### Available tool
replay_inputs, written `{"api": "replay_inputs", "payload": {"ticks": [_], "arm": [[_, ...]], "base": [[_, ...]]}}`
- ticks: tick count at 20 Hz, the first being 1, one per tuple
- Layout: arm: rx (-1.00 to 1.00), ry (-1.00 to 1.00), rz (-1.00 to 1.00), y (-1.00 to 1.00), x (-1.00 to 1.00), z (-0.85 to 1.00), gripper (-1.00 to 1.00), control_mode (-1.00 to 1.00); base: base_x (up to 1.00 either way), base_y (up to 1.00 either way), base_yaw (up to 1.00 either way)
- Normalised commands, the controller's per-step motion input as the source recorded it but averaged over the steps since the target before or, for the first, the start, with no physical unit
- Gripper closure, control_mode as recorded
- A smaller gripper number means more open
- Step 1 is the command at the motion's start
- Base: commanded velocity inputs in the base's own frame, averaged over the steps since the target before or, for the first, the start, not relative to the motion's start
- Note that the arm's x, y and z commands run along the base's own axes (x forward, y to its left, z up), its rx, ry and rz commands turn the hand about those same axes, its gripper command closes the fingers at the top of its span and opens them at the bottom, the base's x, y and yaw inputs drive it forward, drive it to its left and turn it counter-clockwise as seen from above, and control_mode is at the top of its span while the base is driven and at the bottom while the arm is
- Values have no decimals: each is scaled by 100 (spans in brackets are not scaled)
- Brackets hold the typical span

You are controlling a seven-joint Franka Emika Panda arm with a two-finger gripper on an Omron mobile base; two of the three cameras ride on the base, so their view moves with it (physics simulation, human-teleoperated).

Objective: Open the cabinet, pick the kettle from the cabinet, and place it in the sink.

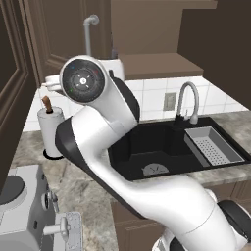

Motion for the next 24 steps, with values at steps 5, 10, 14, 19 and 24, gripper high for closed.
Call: {"api": "replay_inputs", "payload": {"ticks": [5, 10, 14, 19, 24], "arm": [[5, -4, 0, -8, -38, -3, -100, -100], [13, -3, 1, -16, -42, 1, -100, -100], [28, 0, 17, -49, -28, 6, -100, -100], [32, 0, 20, -48, -25, 4, -100, -100], [34, 0, 19, -45, -21, 0, -100, -100]], "base": [[0, 0, 0], [0, 0, 0], [0, 0, 0], [0, 0, 0], [0, 0, 0]]}}
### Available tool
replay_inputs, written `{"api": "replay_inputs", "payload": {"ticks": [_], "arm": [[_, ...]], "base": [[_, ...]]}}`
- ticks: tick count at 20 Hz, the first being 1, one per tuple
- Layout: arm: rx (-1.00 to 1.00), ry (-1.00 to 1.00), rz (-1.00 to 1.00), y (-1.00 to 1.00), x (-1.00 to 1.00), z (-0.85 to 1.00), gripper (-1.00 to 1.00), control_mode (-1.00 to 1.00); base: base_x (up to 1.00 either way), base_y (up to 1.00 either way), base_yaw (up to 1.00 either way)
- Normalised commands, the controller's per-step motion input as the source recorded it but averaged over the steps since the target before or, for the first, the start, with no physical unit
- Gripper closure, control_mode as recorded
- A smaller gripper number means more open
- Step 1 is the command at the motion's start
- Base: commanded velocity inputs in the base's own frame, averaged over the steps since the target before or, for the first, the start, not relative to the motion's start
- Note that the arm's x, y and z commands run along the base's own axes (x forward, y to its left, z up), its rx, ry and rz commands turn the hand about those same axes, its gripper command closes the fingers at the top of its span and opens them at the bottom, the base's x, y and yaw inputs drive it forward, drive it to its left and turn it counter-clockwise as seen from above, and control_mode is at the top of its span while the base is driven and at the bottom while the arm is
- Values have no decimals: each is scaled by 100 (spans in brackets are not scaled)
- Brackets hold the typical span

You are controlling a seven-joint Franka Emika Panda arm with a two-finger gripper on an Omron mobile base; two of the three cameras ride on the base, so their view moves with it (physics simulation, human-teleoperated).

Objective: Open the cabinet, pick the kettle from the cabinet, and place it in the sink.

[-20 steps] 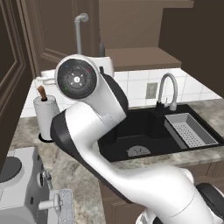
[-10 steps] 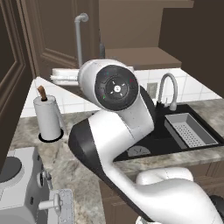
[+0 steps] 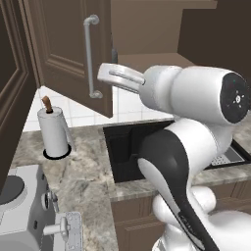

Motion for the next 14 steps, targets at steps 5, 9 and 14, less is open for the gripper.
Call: {"api": "replay_inputs", "payload": {"ticks": [5, 9, 14], "arm": [[37, 0, 18, -47, -20, 0, -100, -100], [32, 5, 6, -41, -1, 0, -100, -100], [20, 11, 5, -39, 4, 0, -100, -100]], "base": [[0, 0, 0], [0, 0, 0], [0, 0, 0]]}}
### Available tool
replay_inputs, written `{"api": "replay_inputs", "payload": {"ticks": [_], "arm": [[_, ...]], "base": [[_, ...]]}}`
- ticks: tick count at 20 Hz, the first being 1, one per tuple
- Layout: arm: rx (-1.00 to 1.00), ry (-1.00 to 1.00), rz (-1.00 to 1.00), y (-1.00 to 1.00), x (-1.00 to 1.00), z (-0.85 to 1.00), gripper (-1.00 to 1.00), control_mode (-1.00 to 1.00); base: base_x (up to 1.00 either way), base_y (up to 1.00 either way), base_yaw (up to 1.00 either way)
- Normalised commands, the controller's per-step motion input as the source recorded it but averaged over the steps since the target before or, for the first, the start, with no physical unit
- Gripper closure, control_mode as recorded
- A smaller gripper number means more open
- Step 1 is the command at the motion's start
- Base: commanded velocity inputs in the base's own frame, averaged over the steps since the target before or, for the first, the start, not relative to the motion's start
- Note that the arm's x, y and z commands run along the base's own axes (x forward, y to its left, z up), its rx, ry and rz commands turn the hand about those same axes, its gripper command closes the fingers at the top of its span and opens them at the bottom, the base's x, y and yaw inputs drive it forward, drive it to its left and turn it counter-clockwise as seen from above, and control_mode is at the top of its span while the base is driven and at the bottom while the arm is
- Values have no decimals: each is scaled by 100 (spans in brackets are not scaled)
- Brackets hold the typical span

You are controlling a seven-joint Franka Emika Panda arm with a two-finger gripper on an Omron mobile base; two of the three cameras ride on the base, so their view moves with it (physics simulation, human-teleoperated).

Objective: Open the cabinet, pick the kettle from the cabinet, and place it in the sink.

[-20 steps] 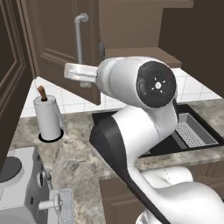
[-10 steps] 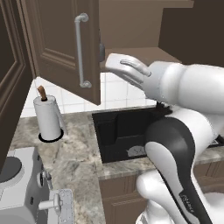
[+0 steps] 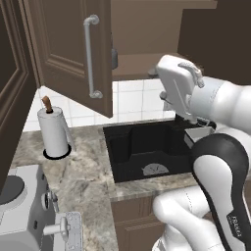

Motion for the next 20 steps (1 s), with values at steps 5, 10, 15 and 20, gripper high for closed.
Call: {"api": "replay_inputs", "payload": {"ticks": [5, 10, 15, 20], "arm": [[12, 20, 1, -29, 20, 0, -100, -100], [11, 32, 7, -21, 18, 0, -100, -100], [11, 25, 8, -4, 26, -2, -100, -100], [10, 13, 18, 7, 30, -8, -100, -100]], "base": [[0, 0, 0], [0, 0, 0], [0, 0, 0], [0, 0, 0]]}}
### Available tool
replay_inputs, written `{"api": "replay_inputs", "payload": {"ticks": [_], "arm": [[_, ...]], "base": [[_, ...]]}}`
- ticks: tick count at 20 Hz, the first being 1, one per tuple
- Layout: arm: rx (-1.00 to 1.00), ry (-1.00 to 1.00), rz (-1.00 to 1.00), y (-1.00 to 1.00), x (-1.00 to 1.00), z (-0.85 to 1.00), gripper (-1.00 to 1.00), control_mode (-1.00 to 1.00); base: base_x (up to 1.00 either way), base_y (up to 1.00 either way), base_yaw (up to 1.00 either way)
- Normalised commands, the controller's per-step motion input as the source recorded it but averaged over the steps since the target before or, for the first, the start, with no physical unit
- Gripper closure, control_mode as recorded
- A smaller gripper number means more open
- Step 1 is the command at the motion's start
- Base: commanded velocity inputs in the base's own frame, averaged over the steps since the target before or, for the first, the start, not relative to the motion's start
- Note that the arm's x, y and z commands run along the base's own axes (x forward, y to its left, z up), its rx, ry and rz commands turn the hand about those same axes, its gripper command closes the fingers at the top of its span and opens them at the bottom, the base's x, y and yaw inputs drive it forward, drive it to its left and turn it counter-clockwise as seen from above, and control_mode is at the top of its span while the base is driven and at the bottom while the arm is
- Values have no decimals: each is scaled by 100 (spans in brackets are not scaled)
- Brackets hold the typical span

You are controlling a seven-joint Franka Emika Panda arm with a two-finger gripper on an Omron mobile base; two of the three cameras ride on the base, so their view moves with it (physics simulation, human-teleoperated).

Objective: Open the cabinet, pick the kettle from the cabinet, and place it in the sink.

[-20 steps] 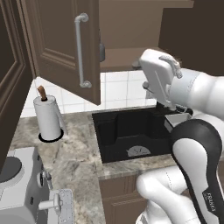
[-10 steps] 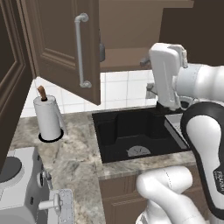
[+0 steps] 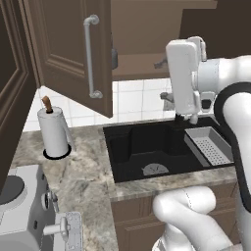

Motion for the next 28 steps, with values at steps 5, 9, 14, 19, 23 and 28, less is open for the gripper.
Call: {"api": "replay_inputs", "payload": {"ticks": [5, 9, 14, 19, 23, 28], "arm": [[5, 4, 20, 26, 27, -8, -100, -100], [7, 3, 21, 27, 24, -10, -100, -100], [3, 20, 17, 31, 30, -8, -100, -100], [9, 26, 16, 28, 23, 0, -100, -100], [7, 17, 16, 34, 17, 1, -100, -100], [2, 8, 11, 39, 9, -1, -100, -100]], "base": [[0, 0, 0], [0, 0, 0], [0, 0, 0], [0, 0, 0], [0, 0, 0], [0, 0, 0]]}}
